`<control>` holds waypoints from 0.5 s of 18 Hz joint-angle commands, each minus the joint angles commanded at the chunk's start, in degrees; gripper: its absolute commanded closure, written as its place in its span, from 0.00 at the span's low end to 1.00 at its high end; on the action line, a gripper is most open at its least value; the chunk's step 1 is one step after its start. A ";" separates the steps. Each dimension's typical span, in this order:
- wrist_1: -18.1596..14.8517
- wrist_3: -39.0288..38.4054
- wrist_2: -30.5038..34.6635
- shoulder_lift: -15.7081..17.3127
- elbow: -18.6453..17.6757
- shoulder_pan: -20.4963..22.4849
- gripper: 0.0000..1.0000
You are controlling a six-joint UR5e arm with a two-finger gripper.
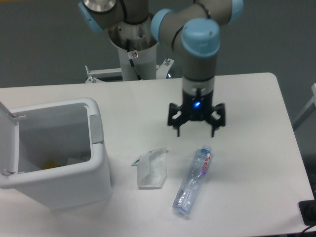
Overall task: Place the trash in the trash can
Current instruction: 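Move the open gripper down toward the crumpled white paper, then lower the gripper onto the white paper and close to grasp it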
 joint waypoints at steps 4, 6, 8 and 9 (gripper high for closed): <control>0.44 0.44 -3.37 -2.90 -0.97 -0.96 0.00; 0.70 0.44 -3.37 -4.74 -1.06 -1.84 0.00; 1.49 0.26 -4.06 -5.71 -1.15 -2.72 0.00; 1.67 0.09 -4.33 -6.50 -1.23 -3.33 0.00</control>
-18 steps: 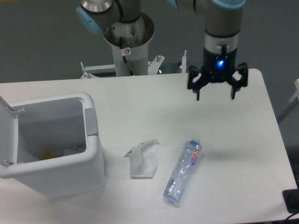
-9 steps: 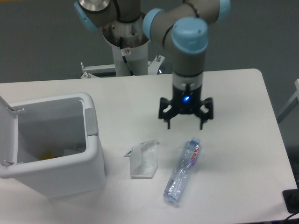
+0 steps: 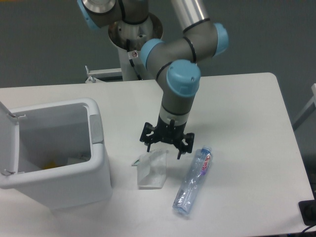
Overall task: Place the trash in the trash can
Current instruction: 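Lower the gripper onto the white paper and close to grasp it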
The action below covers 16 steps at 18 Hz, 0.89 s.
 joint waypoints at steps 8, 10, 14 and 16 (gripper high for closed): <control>4.66 -0.88 0.35 -3.52 -0.97 -1.59 0.68; 4.66 -2.11 0.35 -3.79 -0.97 -2.11 0.96; 4.66 -2.11 0.26 -4.14 -0.70 -2.12 1.00; 4.66 -2.11 0.26 -4.40 -0.18 -2.12 1.00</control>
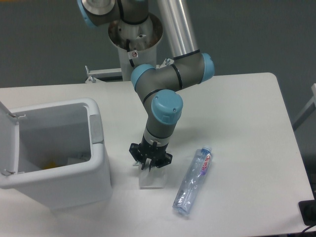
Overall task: Place the trash in the trash can
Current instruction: 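Lower the gripper onto the white paper and close to grasp it, then lift the white paper and carry it over the white trash bin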
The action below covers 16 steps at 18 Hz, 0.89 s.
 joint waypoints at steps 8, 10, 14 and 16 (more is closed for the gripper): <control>-0.79 0.00 -7.62 8.77 0.01 2.89 1.00; -0.70 -0.35 -13.68 12.11 0.26 5.44 1.00; -0.44 -9.46 -22.22 14.50 6.93 9.84 1.00; -0.44 -17.81 -23.03 16.25 10.89 9.76 1.00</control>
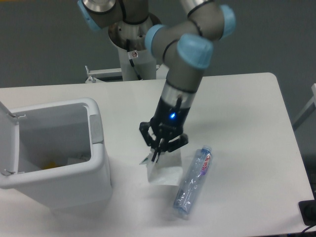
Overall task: Place the trash in the trash can
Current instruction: 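Lift the white paper and carry it over the white trash bin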
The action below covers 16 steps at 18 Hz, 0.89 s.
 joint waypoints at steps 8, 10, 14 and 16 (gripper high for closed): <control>0.35 -8.47 0.79 9.15 -1.39 -10.00 1.00; 0.44 -8.38 0.79 10.20 -3.15 -13.08 1.00; 1.23 -7.77 0.88 9.51 -3.15 -19.15 0.95; 1.40 -7.33 0.88 8.28 -2.89 -19.95 0.80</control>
